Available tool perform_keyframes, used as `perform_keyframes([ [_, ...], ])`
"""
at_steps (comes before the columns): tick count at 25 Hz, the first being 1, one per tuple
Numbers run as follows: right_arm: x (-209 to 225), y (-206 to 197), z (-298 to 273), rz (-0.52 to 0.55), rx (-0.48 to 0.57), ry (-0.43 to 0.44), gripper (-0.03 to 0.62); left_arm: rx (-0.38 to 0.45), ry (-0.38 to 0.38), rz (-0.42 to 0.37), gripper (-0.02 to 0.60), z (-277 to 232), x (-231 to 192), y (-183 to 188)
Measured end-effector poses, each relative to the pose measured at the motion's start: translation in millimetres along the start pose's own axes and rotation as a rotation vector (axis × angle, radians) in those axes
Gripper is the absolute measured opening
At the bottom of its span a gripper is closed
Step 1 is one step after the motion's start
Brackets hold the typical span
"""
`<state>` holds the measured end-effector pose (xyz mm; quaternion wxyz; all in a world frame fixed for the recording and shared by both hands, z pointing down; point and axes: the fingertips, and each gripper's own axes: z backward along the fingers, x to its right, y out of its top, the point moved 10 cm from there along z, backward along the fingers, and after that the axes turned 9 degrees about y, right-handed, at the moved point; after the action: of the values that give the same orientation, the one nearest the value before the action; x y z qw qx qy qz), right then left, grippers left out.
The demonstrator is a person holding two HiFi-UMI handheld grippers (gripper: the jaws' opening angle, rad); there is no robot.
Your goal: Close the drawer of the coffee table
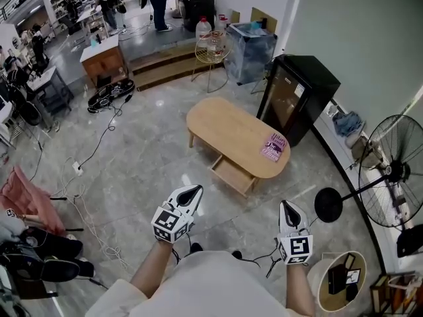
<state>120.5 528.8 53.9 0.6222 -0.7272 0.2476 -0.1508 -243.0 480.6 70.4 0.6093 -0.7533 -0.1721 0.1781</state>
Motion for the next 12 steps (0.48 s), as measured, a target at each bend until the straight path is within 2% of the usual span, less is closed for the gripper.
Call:
perform_keyframes([
  [12,-54.8,4.0,-29.0,0.007,-0.006,-0.009,0.011,-0.006,-0.026,-0.013,0.008,31.6,-39.1,-8.4],
])
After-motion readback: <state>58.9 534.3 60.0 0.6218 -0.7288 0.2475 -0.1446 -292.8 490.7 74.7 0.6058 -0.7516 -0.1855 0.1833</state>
